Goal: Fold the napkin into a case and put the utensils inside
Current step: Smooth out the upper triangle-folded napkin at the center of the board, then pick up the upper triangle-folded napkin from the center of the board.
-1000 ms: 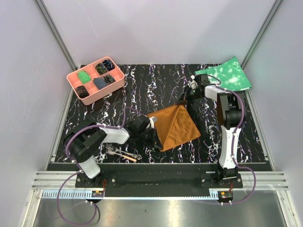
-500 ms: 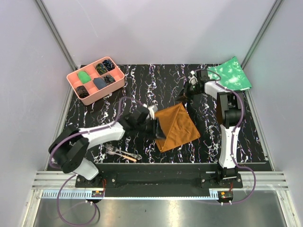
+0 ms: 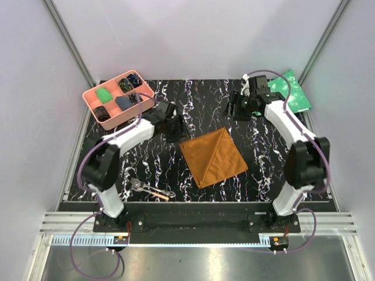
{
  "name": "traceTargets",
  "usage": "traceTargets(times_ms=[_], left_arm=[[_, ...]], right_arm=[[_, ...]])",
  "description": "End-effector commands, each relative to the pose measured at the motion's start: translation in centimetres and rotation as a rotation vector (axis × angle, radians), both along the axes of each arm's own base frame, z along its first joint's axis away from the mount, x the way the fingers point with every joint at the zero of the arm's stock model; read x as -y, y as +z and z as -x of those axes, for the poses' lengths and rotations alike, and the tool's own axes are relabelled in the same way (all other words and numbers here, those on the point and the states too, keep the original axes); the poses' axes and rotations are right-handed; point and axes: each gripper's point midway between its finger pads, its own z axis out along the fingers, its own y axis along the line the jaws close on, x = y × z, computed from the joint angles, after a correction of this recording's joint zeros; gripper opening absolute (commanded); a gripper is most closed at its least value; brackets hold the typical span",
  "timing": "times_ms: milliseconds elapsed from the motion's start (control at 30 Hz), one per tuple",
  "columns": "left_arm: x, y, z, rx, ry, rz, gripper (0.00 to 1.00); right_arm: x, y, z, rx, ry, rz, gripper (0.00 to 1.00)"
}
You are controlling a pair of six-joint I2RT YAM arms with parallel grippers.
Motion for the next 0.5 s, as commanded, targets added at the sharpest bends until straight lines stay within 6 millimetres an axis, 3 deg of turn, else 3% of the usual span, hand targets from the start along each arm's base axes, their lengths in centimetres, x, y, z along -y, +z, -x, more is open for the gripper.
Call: traceTargets(times_ms=[0, 167, 300, 467], left_arm=[[-1.5, -3.6, 0.0, -0.091, 0.035, -0.159, 0.59], [-1.0, -4.8, -0.8, -0.093, 0.089, -0.194, 0.58], [-0.9, -6.3, -0.6, -0.129, 0.117, -0.213, 0.58], [-0.9, -8.0, -0.5, -0.158, 0.155, -0.214, 0.52]], right_arm=[[-0.5, 0.1, 5.2, 0.026, 0.048, 0.142, 0.7], [-3.1, -1.7, 10.4, 0.003, 0.145, 0.186, 0.69], [-4.0, -2.7, 12.4, 0.003, 0.184, 0.197, 0.67], [-4.7, -3.2, 13.3, 0.01, 0.204, 0.218, 0.65]])
